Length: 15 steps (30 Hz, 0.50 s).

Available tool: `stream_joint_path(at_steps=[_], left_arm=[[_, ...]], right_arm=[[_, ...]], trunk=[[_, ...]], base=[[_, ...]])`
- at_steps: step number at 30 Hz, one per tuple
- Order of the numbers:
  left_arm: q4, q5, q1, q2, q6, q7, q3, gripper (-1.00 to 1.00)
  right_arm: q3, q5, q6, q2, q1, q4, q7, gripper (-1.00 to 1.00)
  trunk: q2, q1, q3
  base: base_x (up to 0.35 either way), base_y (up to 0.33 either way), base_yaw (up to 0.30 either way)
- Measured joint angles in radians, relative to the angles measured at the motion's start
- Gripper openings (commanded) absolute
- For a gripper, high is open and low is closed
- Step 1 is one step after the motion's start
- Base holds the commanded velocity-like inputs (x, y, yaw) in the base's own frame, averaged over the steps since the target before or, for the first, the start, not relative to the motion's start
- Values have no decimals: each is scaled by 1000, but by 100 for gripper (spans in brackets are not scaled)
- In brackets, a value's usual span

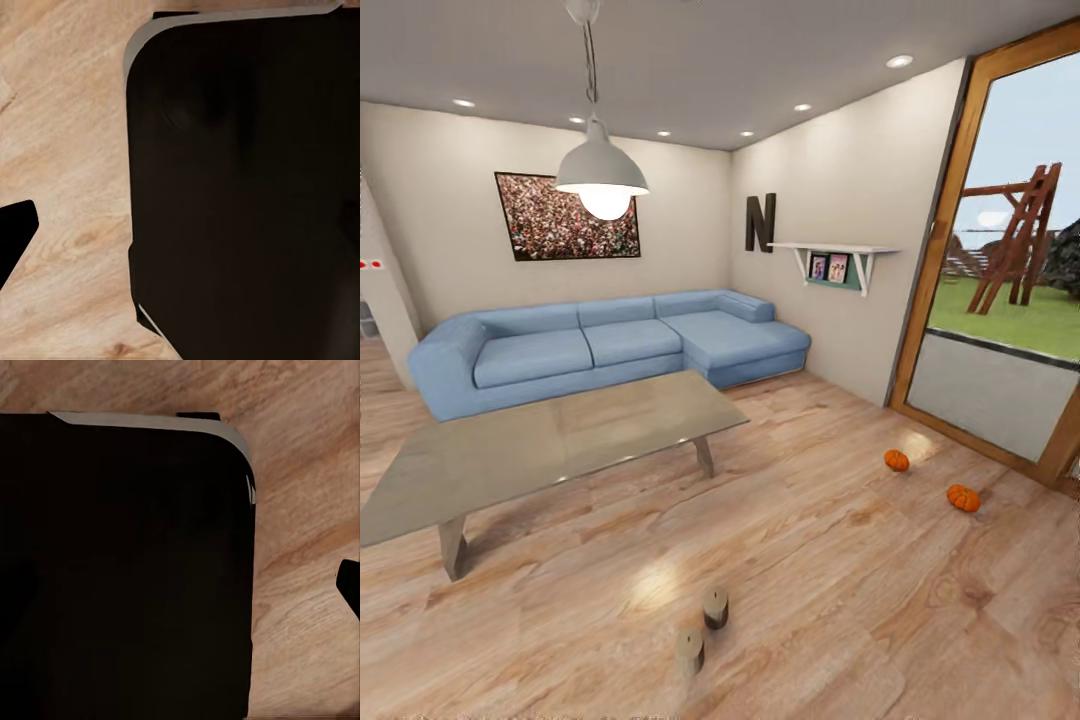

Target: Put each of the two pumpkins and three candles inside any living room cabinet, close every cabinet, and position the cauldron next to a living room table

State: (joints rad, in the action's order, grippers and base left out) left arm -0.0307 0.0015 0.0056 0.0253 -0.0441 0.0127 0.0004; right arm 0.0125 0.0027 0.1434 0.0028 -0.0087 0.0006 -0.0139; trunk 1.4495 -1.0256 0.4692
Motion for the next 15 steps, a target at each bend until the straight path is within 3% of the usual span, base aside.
stream_joint_path(at_steps=[5,15], left_arm=[[0,-2,0,2,-3,1,-1,100],[0,-9,0,5,-80,0,-6,100]], right_arm=[[0,0,0,0,0,0,0,100],[0,-1,1,0,0,0,0,100]], trunk=[[0,0,0],[0,1,0]], base=[[-100,55,-79],[-7,4,-243]])
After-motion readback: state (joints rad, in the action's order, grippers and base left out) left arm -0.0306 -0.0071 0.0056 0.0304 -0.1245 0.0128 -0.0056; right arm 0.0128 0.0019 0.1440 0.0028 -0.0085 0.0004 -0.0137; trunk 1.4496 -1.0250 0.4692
